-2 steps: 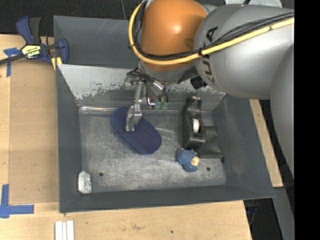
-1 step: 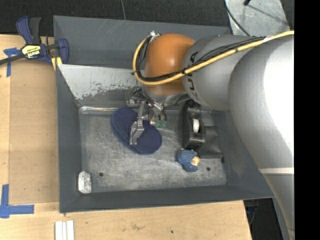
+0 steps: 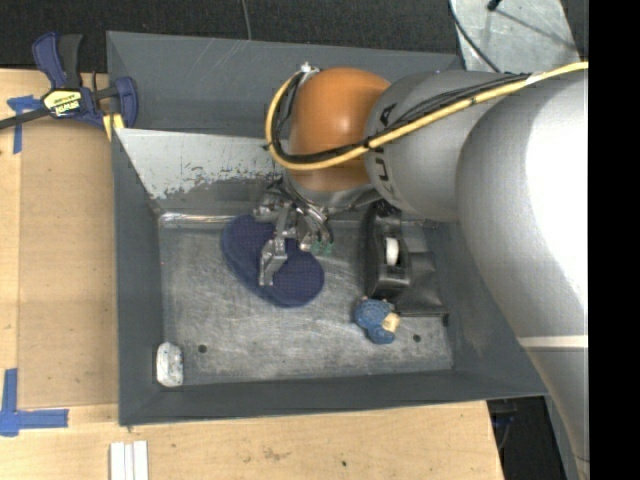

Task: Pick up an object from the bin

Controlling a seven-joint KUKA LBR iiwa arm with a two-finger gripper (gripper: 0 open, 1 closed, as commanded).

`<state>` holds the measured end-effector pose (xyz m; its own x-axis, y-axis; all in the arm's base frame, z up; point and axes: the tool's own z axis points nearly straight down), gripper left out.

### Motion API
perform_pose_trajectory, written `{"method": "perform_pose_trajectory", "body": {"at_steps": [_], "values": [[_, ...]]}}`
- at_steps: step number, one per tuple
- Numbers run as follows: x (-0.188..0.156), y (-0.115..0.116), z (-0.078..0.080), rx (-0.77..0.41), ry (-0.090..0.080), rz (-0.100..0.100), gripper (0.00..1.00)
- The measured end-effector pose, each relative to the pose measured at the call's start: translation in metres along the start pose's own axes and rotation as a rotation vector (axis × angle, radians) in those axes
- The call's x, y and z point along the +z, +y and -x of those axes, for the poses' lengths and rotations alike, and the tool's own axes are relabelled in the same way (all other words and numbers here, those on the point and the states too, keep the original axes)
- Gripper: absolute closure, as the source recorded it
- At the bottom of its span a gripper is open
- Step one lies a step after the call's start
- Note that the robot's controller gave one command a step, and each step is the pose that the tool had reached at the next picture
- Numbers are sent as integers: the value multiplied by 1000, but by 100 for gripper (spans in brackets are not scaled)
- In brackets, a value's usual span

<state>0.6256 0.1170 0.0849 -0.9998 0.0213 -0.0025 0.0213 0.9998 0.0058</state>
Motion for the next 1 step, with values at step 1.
{"method": "perform_pose_trajectory", "body": {"at_steps": [1], "values": [[-195, 12, -24, -217, -10, -4, 100]]}}
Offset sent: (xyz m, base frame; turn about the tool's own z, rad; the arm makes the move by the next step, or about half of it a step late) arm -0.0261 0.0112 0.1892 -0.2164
